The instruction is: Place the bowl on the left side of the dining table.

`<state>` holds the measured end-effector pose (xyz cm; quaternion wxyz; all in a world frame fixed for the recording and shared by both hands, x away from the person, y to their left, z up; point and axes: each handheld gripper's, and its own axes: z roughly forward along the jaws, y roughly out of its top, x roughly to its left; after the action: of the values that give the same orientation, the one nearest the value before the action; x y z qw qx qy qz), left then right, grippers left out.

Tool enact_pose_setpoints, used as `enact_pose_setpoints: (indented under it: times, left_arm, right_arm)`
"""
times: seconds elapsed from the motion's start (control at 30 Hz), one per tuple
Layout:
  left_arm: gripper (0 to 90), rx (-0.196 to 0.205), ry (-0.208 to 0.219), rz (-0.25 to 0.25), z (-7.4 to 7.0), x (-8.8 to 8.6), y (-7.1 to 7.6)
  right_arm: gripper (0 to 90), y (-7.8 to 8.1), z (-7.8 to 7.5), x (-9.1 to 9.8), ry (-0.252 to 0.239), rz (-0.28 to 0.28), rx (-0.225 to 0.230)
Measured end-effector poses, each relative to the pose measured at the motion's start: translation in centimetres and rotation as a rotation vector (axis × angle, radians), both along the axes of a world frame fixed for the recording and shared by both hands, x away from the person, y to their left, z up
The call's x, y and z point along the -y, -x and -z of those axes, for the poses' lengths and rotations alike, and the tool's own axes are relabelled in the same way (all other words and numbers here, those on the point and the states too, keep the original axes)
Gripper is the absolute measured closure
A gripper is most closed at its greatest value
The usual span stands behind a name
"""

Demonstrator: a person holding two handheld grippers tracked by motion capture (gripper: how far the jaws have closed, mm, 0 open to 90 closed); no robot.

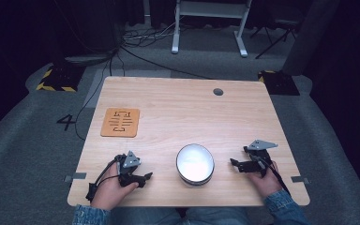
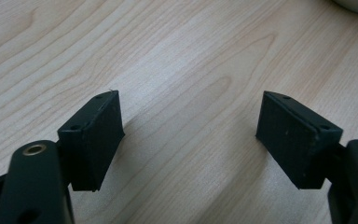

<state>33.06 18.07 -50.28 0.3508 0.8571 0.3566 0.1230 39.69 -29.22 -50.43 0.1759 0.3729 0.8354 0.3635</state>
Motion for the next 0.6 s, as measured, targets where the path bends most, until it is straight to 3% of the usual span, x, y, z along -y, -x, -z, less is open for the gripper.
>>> enact_pose_setpoints:
  times: [0.6]
  left_arm:
    - [23.6, 0.008, -0.006, -0.012, -0.09, -0.09, 0.01]
  right_arm:
    - [15.3, 0.00, 0.00, 0.00, 0.000, 0.000, 0.000]
